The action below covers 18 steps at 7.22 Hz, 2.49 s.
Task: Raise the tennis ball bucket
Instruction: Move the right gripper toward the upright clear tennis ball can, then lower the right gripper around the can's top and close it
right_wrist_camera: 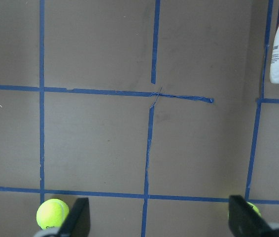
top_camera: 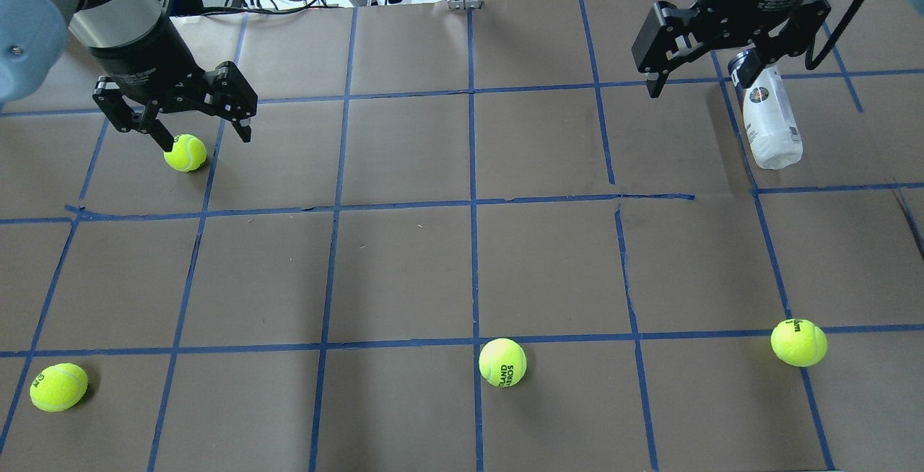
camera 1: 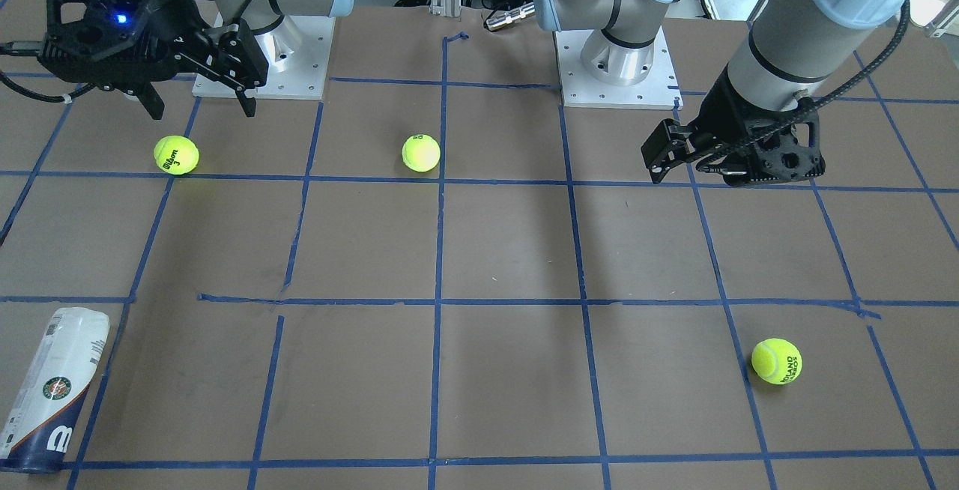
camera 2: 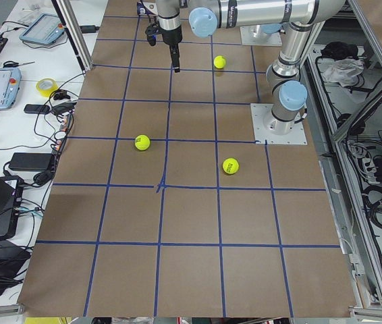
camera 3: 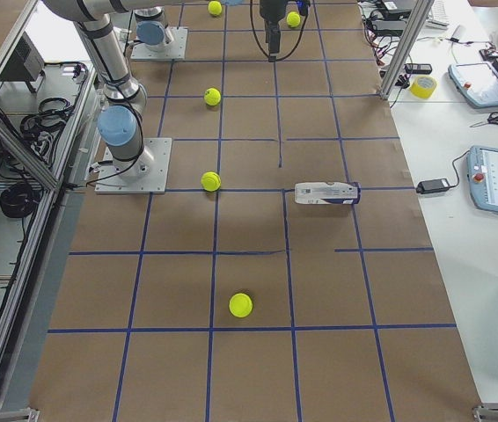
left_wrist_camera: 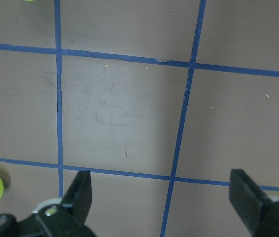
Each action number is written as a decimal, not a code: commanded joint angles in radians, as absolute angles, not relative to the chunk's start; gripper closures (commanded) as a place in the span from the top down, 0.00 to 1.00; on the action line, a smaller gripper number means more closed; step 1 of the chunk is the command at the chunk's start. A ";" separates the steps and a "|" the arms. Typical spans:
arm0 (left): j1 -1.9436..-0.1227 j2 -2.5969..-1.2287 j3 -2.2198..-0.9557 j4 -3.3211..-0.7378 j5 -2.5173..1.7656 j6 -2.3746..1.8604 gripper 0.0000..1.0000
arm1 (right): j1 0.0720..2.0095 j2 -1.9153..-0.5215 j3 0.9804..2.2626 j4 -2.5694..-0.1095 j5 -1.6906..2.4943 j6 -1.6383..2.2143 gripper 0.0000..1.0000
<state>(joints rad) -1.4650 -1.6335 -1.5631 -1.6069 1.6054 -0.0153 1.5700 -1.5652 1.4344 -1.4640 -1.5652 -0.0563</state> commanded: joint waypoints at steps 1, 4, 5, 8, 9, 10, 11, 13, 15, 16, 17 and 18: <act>-1.465 -1.634 -1.563 -1.606 1.605 -0.017 1.00 | 1.502 -1.554 1.424 -1.483 -1.584 -0.055 1.00; -1.466 -1.632 -1.562 -1.603 1.605 -0.017 1.00 | 1.318 -1.421 1.413 -1.595 -1.626 -0.104 1.00; -1.465 -1.632 -1.560 -1.601 1.603 -0.017 1.00 | 1.286 -1.357 1.413 -1.691 -1.626 -0.141 1.00; -1.468 -1.611 -1.559 -1.606 1.589 -0.026 1.00 | 1.180 -1.078 1.367 -1.870 -1.612 -0.222 1.00; -1.470 -1.602 -1.559 -1.612 1.589 -0.020 1.00 | 1.177 -1.022 1.335 -1.881 -1.612 -0.228 1.00; -1.473 -1.585 -1.559 -1.620 1.592 -0.015 1.00 | 1.177 -0.981 1.322 -1.900 -1.612 -0.233 1.00; -1.501 -1.591 -1.559 -1.617 1.601 -0.017 1.00 | 1.178 -0.973 1.324 -1.928 -1.611 -0.232 1.00; -1.522 -1.589 -1.562 -1.611 1.605 -0.015 1.00 | 1.178 -0.913 1.322 -1.969 -1.606 -0.233 1.00; -1.522 -1.588 -1.563 -1.611 1.606 -0.015 1.00 | 1.178 -0.893 1.338 -1.962 -1.602 -0.281 1.00; -1.522 -1.586 -1.563 -1.611 1.606 -0.015 1.00 | 1.178 -0.885 1.336 -1.968 -1.600 -0.320 0.99; -1.522 -1.586 -1.563 -1.609 1.606 -0.015 1.00 | 1.178 -0.878 1.336 -1.968 -1.573 -0.327 0.99; -1.522 -1.588 -1.563 -1.609 1.605 -0.015 1.00 | 1.178 -0.873 1.339 -1.964 -1.565 -0.340 0.99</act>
<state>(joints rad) -1.5216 -1.5868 -1.5631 -1.6097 1.6057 -0.0154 1.1781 -0.8803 1.3366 -1.9663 -1.5797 -0.3223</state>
